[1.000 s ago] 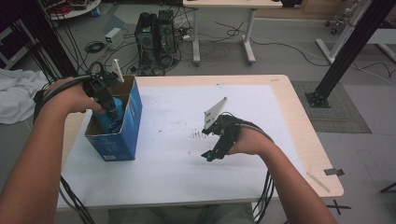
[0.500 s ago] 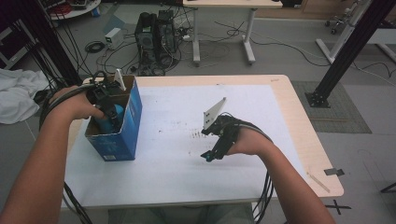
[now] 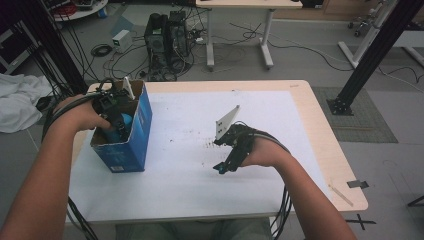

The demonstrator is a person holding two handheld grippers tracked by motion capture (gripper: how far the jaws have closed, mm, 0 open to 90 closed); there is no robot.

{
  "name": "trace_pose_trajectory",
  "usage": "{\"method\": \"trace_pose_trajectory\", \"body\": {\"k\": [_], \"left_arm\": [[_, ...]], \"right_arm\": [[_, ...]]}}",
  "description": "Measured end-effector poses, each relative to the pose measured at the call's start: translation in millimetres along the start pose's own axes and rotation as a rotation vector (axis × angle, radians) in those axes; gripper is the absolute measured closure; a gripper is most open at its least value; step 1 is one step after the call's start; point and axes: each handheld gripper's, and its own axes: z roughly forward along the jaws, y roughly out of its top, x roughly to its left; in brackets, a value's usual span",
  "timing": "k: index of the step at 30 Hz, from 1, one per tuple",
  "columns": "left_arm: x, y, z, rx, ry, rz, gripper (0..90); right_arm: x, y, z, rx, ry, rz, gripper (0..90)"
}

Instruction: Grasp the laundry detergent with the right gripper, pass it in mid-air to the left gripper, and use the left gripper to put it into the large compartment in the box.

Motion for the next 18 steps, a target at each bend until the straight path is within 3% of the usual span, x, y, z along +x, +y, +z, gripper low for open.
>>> {"method": "trace_pose_trajectory", "body": {"k": [3,4,8,9,11,18], "left_arm": [[-0.4,0.0,0.5,0.006,-0.001,0.004,37.2],[-1.9,0.1,1.3,-0.009,-0.001,-0.015,37.1],[-2.1,0.7,-0.3,0.003,0.007,0.018,36.8],[-3.3,0.1,0.0,-0.016,0.004,0.003,35.0],[-3.2,-0.3,-2.3,-0.004,0.002,0.019,33.5],[-6.5,-2.4,-4.8,-0.016,-0.003,0.006,30.5]], "right_arm": [[0.4,-0.2,-0.7,-0.003,-0.002,0.004,13.3],[0.4,-0.3,-0.7,-0.003,-0.004,0.002,13.3],[0.3,-0.7,-1.2,-0.003,-0.003,-0.003,13.3],[0.7,-0.9,-2.0,0.0,-0.005,0.002,13.3],[0.8,-0.9,-2.1,-0.002,-0.005,0.005,13.3],[1.2,-0.4,-2.1,-0.005,-0.005,-0.001,13.3]]}}
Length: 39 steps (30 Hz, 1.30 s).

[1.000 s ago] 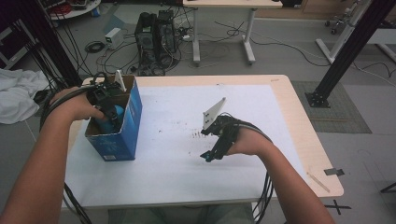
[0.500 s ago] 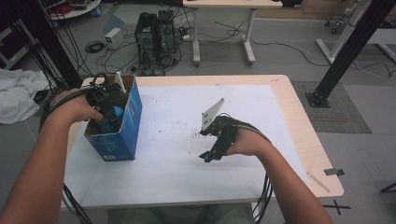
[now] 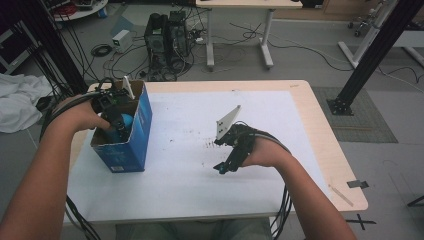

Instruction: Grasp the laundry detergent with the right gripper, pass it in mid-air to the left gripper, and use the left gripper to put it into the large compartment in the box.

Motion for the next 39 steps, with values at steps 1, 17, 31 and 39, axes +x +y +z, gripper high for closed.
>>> {"method": "trace_pose_trajectory", "body": {"k": [1,17,31,39], "left_arm": [[0.5,0.3,-1.8,0.013,-0.001,0.019,30.5],[-5.2,-5.1,-18.0,-0.004,0.005,0.018,28.0],[-12.5,-11.5,-42.5,-0.022,0.008,0.029,26.3],[-21.7,-9.5,-59.0,-0.024,0.038,0.055,23.1]], "right_arm": [[-0.1,0.0,0.1,-0.001,0.001,-0.002,13.3],[-0.2,-0.3,-2.4,-0.005,-0.002,0.001,13.3],[-0.7,1.8,-8.4,-0.011,-0.01,-0.006,13.3],[-0.7,6.0,-15.6,-0.011,-0.017,-0.007,13.3]]}}
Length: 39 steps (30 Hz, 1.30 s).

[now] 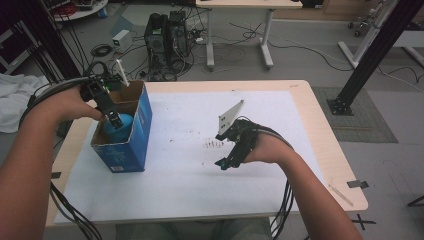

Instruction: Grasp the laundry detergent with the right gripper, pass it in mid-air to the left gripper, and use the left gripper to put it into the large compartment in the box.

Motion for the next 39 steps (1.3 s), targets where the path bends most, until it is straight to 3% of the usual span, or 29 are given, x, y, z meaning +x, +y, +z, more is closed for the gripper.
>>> {"method": "trace_pose_trajectory", "body": {"k": [9,10,11,12,16,19,20,22,23,26,39], "left_arm": [[-11.5,2.9,-16.5,0.003,0.02,0.032,19.4],[-13.8,2.7,-17.7,-0.015,0.025,0.019,19.4],[-14.2,2.9,-20.7,-0.004,0.024,0.039,19.4],[-17.7,2.5,-21.0,-0.029,0.028,0.018,19.2],[-25.0,4.2,-27.3,-0.024,0.032,0.055,17.4],[-32.2,7.2,-30.3,-0.024,0.034,0.096,16.3],[-34.7,9.4,-32.6,-0.008,0.039,0.133,16.2],[-42.3,12.4,-31.7,-0.027,0.026,0.142,15.2],[-43.1,14.4,-33.1,-0.006,0.022,0.178,15.1],[-53.1,21.3,-32.0,-0.011,0.015,0.223,14.4],[-90.2,56.0,-14.9,0.008,0.01,0.362,9.8]], "right_arm": [[0.2,0.3,-8.8,0.02,-0.013,0.005,13.3],[0.2,0.3,-8.8,0.02,-0.013,0.005,13.3],[0.1,0.6,-10.1,0.021,-0.016,0.003,13.3],[0.4,0.8,-11.5,0.022,-0.017,0.007,13.3],[-0.1,2.0,-16.5,0.036,-0.022,0.002,13.3],[-0.9,2.4,-19.6,0.041,-0.03,-0.003,13.3],[-1.1,2.5,-21.0,0.045,-0.029,-0.005,13.3],[-1.1,3.1,-23.2,0.054,-0.033,0.001,13.3],[-1.3,3.3,-24.7,0.062,-0.031,-0.001,13.3],[-1.1,4.0,-27.9,0.079,-0.037,0.005,13.3],[-3.9,6.9,-36.3,0.174,-0.042,0.007,13.3]]}}
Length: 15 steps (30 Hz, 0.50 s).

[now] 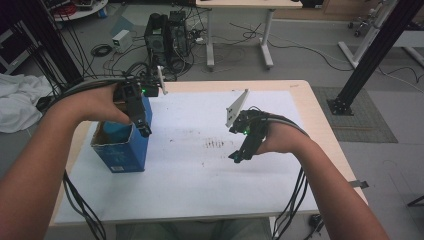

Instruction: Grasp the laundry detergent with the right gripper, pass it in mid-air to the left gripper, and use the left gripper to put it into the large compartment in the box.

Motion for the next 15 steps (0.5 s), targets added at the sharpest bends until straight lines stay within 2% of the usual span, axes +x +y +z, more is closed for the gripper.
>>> {"method": "trace_pose_trajectory", "body": {"k": [10,14,15], "left_arm": [[-11.4,32.5,19.4,0.021,0.0,0.078,6.5],[-15.9,44.8,29.6,0.032,0.025,0.099,6.5],[-16.5,47.4,31.7,0.029,0.045,0.1,6.5]], "right_arm": [[-1.9,2.2,1.4,0.04,0.005,-0.005,13.3],[-5.1,1.1,1.5,0.062,0.004,0.002,13.3],[-6.3,0.8,1.5,0.073,0.003,0.006,13.3]]}}
